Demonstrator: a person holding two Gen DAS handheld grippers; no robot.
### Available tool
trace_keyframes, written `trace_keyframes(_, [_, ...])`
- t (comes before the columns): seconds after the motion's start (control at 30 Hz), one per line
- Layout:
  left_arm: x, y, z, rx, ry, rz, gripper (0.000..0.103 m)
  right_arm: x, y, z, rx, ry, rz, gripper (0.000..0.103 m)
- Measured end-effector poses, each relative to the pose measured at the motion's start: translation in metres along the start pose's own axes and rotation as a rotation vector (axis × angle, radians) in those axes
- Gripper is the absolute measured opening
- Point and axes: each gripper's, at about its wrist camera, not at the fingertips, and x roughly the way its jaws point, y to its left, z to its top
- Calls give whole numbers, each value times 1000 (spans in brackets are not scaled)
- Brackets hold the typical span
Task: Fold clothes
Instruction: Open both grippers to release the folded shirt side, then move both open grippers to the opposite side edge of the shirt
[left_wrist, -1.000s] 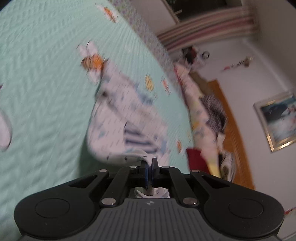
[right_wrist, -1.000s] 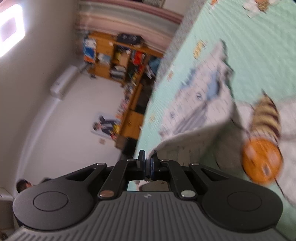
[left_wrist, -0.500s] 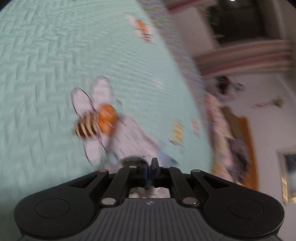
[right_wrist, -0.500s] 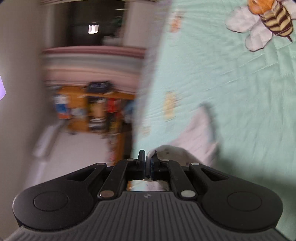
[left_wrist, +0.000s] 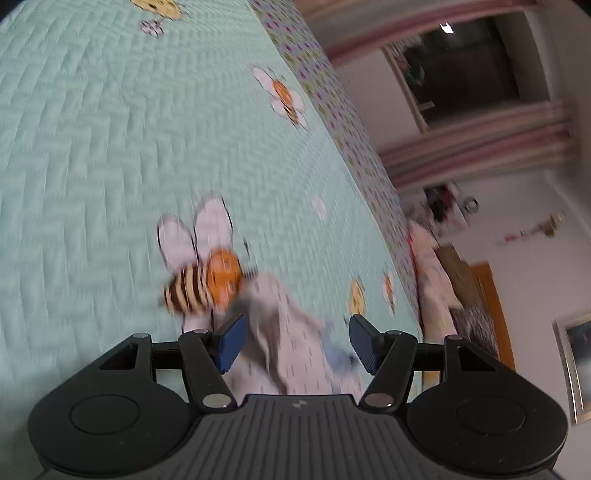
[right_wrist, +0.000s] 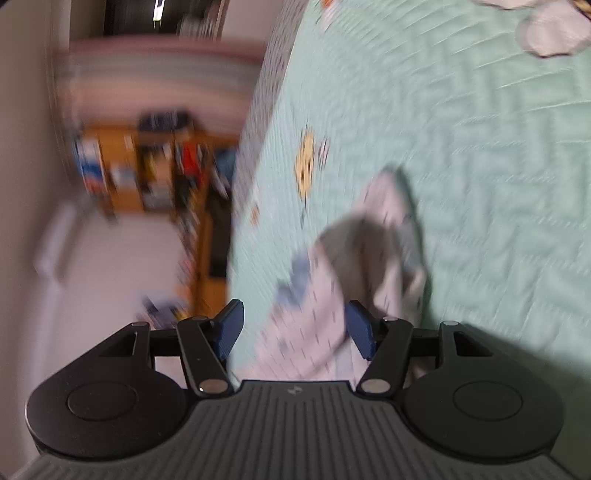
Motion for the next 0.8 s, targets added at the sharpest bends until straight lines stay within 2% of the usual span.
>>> trace_keyframes(0.17, [25,-23,-46,187,168,15,64,9,28,-12,-142,95,-138,65])
trace_keyframes(0.23, [43,-36,-63,286,214,52,64,18,35,-19,-179,118,-171,68])
trace_keyframes(0.4, [77,-50,-89,430,253,139,64,41,53,-34,-259,188,-289,68])
trace_keyframes(0.47, [79,-52,-92,474,251,154,64,41,65,-39,-283,177,-330,68])
trace_keyframes(0.53, [77,-51,-93,499,252,155,67,36,74,-45,-310,161,-295,68])
trace_keyframes(0.6, [75,-49,-93,504,257,152,67,42,80,-53,-321,192,-235,68])
trace_keyframes(0.7, [75,-49,-94,497,255,148,67,73,80,-60,-307,258,-258,68])
trace_keyframes(0.8, [77,-49,-98,511,250,158,67,92,75,-64,-274,258,-298,68])
